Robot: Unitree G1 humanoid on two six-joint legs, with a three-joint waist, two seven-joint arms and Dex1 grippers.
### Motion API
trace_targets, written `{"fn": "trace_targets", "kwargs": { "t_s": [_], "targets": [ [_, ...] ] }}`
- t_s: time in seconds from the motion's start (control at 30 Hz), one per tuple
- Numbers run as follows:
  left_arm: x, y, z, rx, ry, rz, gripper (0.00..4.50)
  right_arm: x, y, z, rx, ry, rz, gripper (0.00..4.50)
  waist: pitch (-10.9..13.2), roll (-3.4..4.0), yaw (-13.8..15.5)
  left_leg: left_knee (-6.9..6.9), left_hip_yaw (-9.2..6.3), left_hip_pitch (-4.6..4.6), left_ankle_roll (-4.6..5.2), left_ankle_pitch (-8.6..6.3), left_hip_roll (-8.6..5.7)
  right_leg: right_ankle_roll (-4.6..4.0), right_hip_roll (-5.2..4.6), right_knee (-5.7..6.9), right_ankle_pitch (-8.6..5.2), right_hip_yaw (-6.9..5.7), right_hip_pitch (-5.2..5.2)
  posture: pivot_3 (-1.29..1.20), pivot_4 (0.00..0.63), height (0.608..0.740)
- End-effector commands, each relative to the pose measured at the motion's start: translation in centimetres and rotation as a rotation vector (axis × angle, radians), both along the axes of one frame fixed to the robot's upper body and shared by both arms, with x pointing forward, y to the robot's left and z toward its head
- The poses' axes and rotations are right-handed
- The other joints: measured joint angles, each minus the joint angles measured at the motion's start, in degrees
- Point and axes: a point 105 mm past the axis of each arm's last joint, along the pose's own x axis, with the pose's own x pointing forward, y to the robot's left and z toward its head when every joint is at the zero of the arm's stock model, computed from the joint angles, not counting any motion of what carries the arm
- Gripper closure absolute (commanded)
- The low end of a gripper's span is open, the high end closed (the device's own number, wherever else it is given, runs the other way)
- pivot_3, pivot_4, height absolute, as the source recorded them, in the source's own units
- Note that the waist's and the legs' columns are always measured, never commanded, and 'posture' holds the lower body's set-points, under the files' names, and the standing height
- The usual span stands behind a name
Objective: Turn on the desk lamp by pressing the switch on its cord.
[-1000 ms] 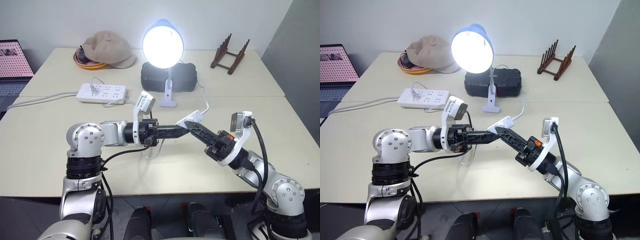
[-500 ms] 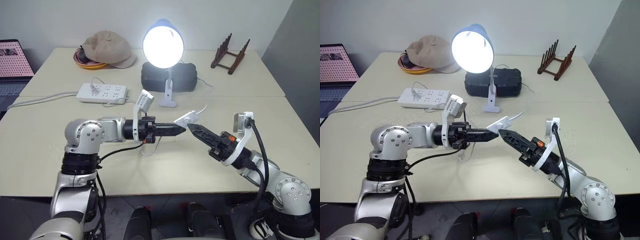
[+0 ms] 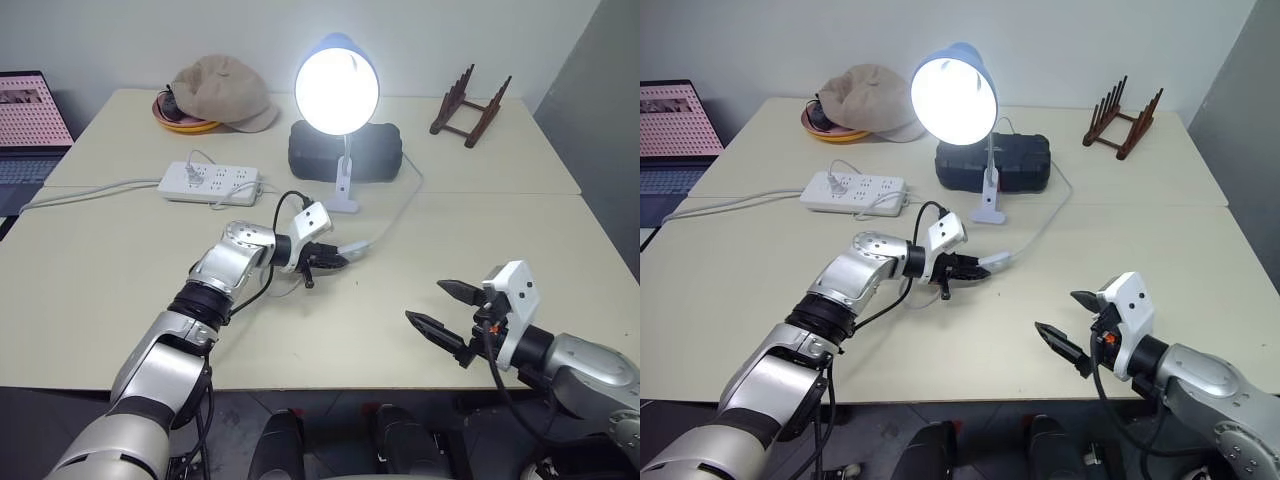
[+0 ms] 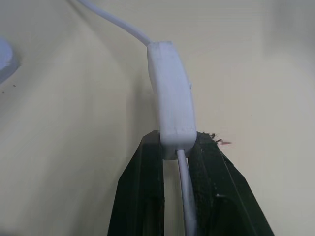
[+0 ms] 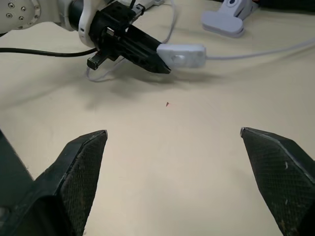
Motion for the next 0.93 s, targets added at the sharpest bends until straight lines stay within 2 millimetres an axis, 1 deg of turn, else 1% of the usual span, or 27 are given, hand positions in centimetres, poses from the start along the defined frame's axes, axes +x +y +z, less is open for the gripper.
{"fn": "trace_targets", "kwargs": {
  "t_s": [0.03,0.1,0.13,0.17,0.27,0.37,0.43,0.47,0.53,0.6,0.67,0.73,0.8,0.87,0.93],
  "targets": [
    [0.4,-0.6,1.2,0.031,-0.111,-0.070,4.11,0.2,0.9,0.9,-0.035,-0.108,0.017,0.05,0.00,0.00,-0.04,0.01,0.00,-0.02,0.00,0.00,-0.01,0.02,0.00,0.00,0.01,0.00,-0.01,0.00,0.150,0.740],
    [-0.1,-0.7,1.4,0.022,-0.125,-0.128,3.42,0.4,1.1,0.6,-0.048,-0.119,0.018,0.00,0.00,0.00,-0.05,0.02,0.00,-0.02,0.00,0.00,0.00,0.25,0.00,0.00,0.14,0.00,-0.02,0.00,0.150,0.740],
    [-0.3,-0.6,1.6,0.011,-0.121,-0.141,3.36,0.4,1.0,0.4,-0.053,-0.121,0.019,0.00,0.00,0.00,-0.03,0.02,-0.01,-0.02,0.00,0.00,0.00,0.25,0.00,0.02,0.15,0.00,-0.02,0.00,0.150,0.740],
    [-0.4,-0.4,1.8,0.001,-0.119,-0.144,3.16,0.5,0.9,0.3,-0.056,-0.121,0.019,0.00,0.00,0.00,0.00,0.02,-0.02,-0.02,0.00,0.00,0.00,0.25,0.02,0.03,0.14,-0.01,-0.02,0.00,0.150,0.740],
    [-0.6,0.5,2.6,-0.019,-0.109,-0.141,2.56,0.7,0.4,-0.1,-0.056,-0.122,0.011,0.00,0.00,0.00,-0.02,0.03,-0.02,-0.02,0.00,0.00,0.00,0.25,0.02,0.04,0.14,-0.01,-0.02,0.00,0.150,0.740],
    [-0.7,1.8,3.4,-0.033,-0.109,-0.115,1.84,0.9,-0.1,-0.4,-0.061,-0.117,0.013,0.00,0.00,0.00,-0.12,0.04,-0.03,-0.01,0.00,0.00,0.01,0.25,0.02,0.09,0.15,-0.01,-0.01,0.00,0.150,0.740],
    [-1.1,3.1,4.5,-0.051,-0.113,-0.086,1.42,1.0,-0.6,-0.8,-0.069,-0.101,0.021,0.00,0.00,0.00,-0.12,0.04,-0.03,0.02,0.01,0.00,0.01,0.26,0.03,0.15,0.15,-0.01,-0.01,0.00,0.150,0.740],
    [-1.6,4.1,5.2,-0.054,-0.117,-0.080,1.28,1.1,-1.0,-1.0,-0.073,-0.087,0.031,0.00,0.00,0.00,-0.24,0.04,-0.04,0.03,0.01,0.01,0.01,0.26,0.03,0.17,0.15,-0.01,-0.01,0.00,0.150,0.740],
    [-3.4,6.7,6.8,-0.051,-0.120,-0.055,0.86,1.3,-2.1,-1.2,-0.083,-0.068,0.048,0.00,0.00,0.01,-0.63,0.04,-0.03,0.05,0.01,0.01,0.05,0.26,0.05,0.21,0.15,0.00,-0.02,0.00,0.150,0.740],
    [-4.7,7.9,7.5,-0.046,-0.114,-0.039,0.42,1.4,-2.7,-1.0,-0.082,-0.065,0.056,0.00,0.00,0.01,-0.99,0.03,-0.03,0.07,0.00,0.01,0.09,0.25,0.06,0.26,0.15,-0.01,-0.03,0.00,0.150,0.740],
    [-5.5,8.8,7.6,-0.034,-0.093,-0.007,0.04,1.6,-3.2,-0.8,-0.080,-0.066,0.059,0.00,0.00,0.01,-0.91,0.03,-0.05,0.12,0.00,0.01,0.09,0.24,0.06,0.32,0.14,-0.04,-0.01,0.00,0.150,0.740],
    [-6.0,9.9,7.4,0.000,-0.111,0.039,0.04,2.0,-3.8,-0.6,-0.083,-0.068,0.058,0.00,0.00,0.01,-0.37,0.05,-0.06,0.18,0.00,0.01,0.08,0.02,0.06,0.35,0.01,-0.06,0.04,0.00,0.150,0.740],
    [-6.0,11.1,7.3,0.010,-0.143,0.122,0.04,2.7,-4.3,-0.5,-0.093,-0.072,0.070,0.00,0.00,0.01,-0.21,0.08,-0.01,0.27,0.00,0.01,0.07,-0.05,0.04,0.35,-0.03,0.00,0.09,0.00,0.150,0.740],
    [-5.7,11.3,7.0,0.018,-0.144,0.162,0.04,3.0,-4.3,-0.5,-0.089,-0.069,0.081,0.00,0.00,0.00,-0.15,0.16,0.02,0.34,0.00,0.02,0.06,-0.04,0.02,0.37,-0.02,0.01,0.17,0.00,0.150,0.740],
    [-5.5,11.2,6.9,0.011,-0.156,0.178,0.04,3.3,-4.2,-0.4,-0.081,-0.071,0.080,0.00,0.00,-0.01,-0.03,0.21,-0.01,0.34,0.01,0.02,0.06,-0.04,0.03,0.39,-0.02,-0.01,0.20,0.00,0.150,0.740]
  ]
}}
